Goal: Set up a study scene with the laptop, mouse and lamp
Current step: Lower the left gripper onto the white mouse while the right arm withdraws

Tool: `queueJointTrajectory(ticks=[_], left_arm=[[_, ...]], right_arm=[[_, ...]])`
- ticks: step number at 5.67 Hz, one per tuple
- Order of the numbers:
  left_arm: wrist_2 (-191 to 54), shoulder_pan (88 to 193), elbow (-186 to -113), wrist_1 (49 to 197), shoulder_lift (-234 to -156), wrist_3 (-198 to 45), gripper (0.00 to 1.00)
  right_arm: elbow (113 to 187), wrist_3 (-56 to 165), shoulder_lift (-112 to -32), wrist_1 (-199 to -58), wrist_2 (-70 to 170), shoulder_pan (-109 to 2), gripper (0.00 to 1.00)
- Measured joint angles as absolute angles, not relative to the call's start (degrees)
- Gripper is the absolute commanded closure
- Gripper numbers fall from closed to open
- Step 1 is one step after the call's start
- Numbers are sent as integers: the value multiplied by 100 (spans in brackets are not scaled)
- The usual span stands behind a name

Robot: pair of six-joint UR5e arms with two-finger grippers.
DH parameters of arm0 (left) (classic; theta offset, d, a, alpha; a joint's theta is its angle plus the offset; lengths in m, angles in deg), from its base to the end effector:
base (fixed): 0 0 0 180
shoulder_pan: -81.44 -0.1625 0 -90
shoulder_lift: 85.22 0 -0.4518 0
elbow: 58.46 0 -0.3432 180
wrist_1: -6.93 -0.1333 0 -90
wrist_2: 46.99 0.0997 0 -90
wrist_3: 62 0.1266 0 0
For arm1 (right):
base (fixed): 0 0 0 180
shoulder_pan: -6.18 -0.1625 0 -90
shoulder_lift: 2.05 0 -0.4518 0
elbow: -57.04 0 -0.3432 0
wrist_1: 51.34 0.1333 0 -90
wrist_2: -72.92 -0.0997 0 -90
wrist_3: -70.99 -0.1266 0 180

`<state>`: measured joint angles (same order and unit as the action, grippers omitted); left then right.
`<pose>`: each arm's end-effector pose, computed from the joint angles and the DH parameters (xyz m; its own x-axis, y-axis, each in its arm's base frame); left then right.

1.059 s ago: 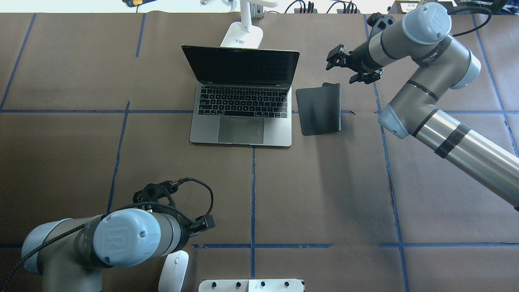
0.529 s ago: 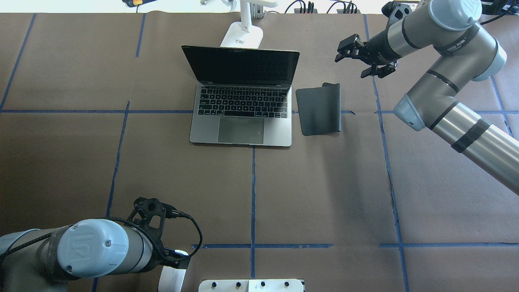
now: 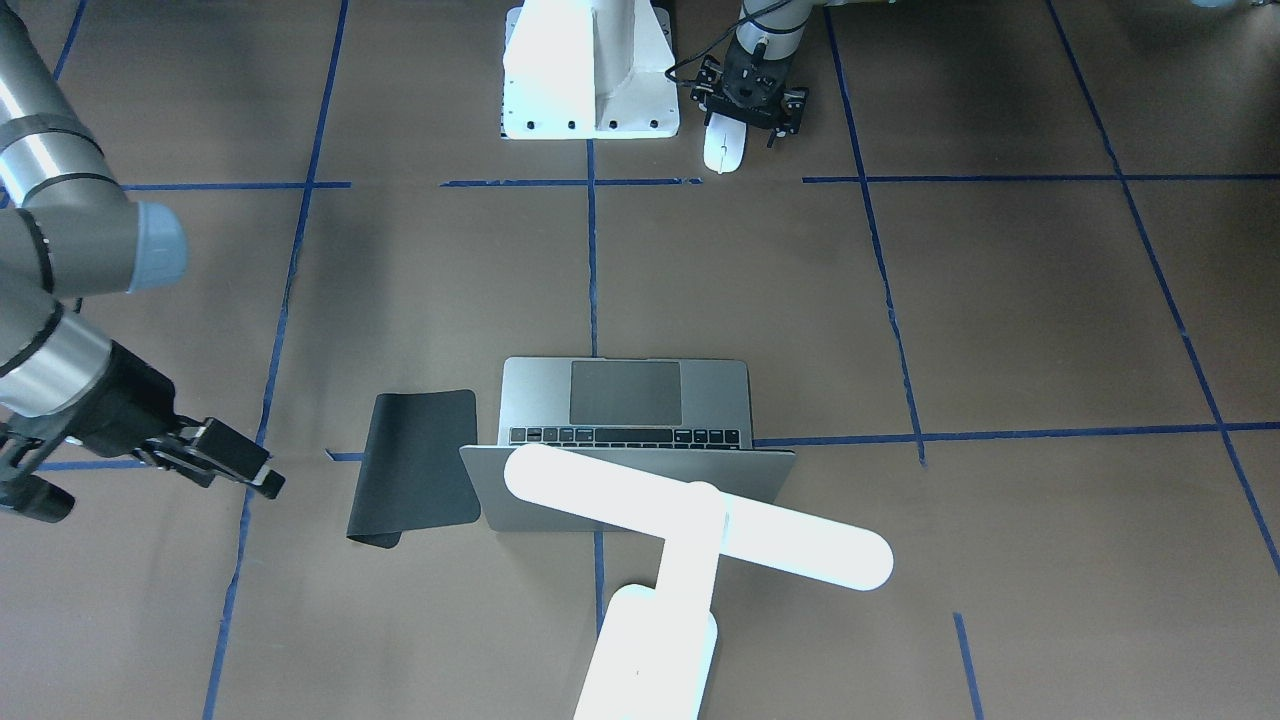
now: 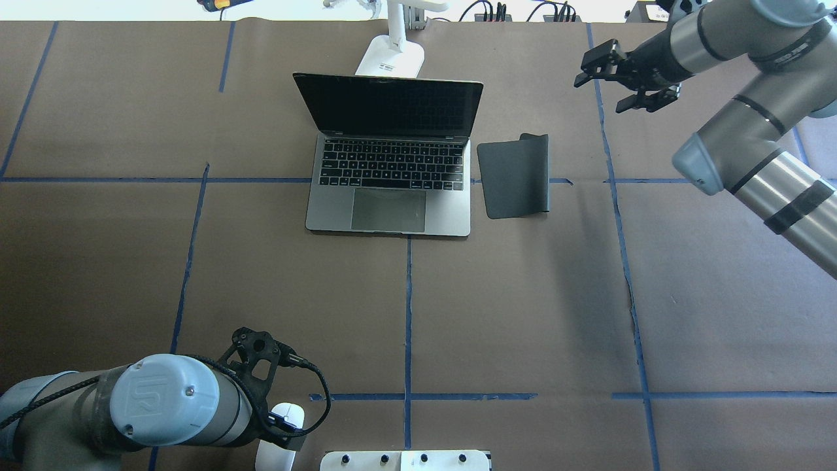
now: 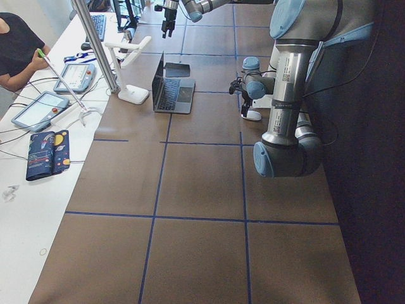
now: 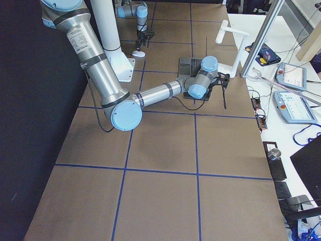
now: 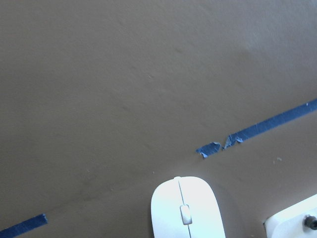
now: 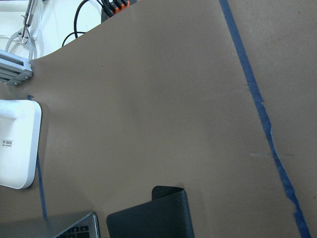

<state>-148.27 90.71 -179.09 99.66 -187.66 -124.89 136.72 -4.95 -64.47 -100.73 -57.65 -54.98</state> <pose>0.4825 -0.1887 0.3844 0.6214 0.3514 -0.7003 -0.2961 0.9328 0.2053 -0.2792 -0.6127 0.4278 0.3460 0.2457 0.9055 -0.3254 0.9366 -0.1298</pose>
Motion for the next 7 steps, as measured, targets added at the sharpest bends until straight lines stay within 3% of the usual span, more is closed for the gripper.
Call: queueJointTrajectory(ticks=[6, 7], left_arm=[[-14816, 8743, -17436, 10426, -18840, -13233, 0], [-14807, 8730, -17413, 10424, -18839, -13226, 9]], right_arm=[[13716, -411, -6466, -10063, -5844, -5487, 0], [13755, -411, -6476, -10058, -5858, -5498, 0]])
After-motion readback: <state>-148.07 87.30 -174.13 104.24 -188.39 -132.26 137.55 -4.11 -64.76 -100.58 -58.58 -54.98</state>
